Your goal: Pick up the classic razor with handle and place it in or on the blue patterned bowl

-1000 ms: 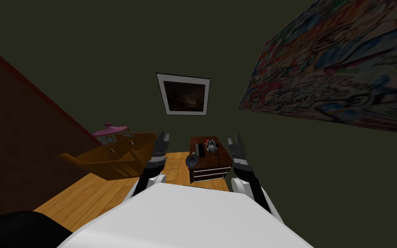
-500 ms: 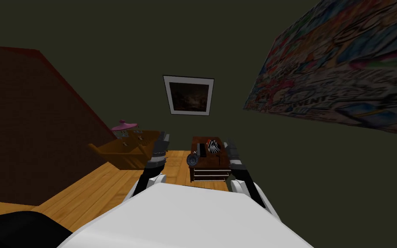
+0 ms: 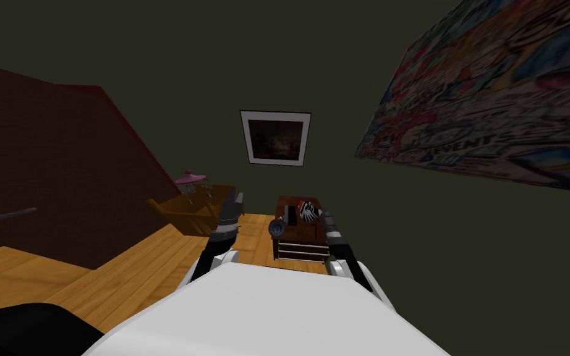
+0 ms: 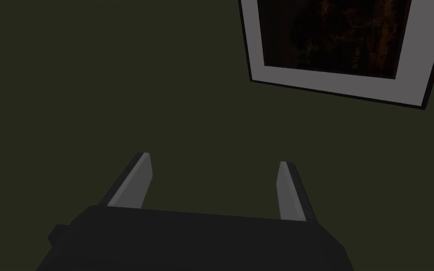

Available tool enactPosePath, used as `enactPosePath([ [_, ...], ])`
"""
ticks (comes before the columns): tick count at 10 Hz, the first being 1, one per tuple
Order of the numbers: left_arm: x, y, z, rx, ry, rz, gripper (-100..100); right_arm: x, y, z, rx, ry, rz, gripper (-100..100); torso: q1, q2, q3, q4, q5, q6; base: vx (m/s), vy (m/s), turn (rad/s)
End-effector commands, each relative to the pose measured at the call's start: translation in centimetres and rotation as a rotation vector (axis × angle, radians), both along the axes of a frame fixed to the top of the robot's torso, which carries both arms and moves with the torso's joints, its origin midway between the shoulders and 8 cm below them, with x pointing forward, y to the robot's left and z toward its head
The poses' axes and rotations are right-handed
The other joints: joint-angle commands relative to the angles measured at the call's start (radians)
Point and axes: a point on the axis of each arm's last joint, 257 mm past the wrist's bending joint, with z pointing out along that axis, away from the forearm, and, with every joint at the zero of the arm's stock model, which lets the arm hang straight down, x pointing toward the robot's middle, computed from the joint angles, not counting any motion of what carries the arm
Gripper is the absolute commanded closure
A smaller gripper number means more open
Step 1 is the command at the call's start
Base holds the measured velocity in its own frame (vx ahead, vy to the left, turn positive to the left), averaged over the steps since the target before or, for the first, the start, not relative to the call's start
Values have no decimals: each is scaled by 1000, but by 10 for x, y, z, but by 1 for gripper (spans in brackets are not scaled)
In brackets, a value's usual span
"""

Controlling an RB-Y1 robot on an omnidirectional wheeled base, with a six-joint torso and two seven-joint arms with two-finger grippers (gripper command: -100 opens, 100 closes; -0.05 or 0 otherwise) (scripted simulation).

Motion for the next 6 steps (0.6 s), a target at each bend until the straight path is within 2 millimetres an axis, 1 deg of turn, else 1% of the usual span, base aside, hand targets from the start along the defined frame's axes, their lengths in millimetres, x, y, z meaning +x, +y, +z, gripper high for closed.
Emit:
enactPosePath([
  [1,0,0,0,0,0,0,0,6,1,-23,-36,50,5,-100,0,0,0,0,0,0,-25,-43,122],
  [2,0,0,0,0,0,0,0,8,3,-41,-67,88,11,-100,1,0,0,0,0,0,-30,-64,215],
  [3,0,0,0,0,0,0,0,8,2,-43,-67,93,10,-100,0,0,0,0,0,0,-23,-59,82],
  [4,0,0,0,0,0,0,0,9,3,-63,-100,137,14,-100,0,0,0,0,0,0,-27,-48,121],
  [6,0,0,0,0,0,0,0,9,1,-105,-169,228,21,-100,0,0,0,0,0,-1,-35,-75,267],
])
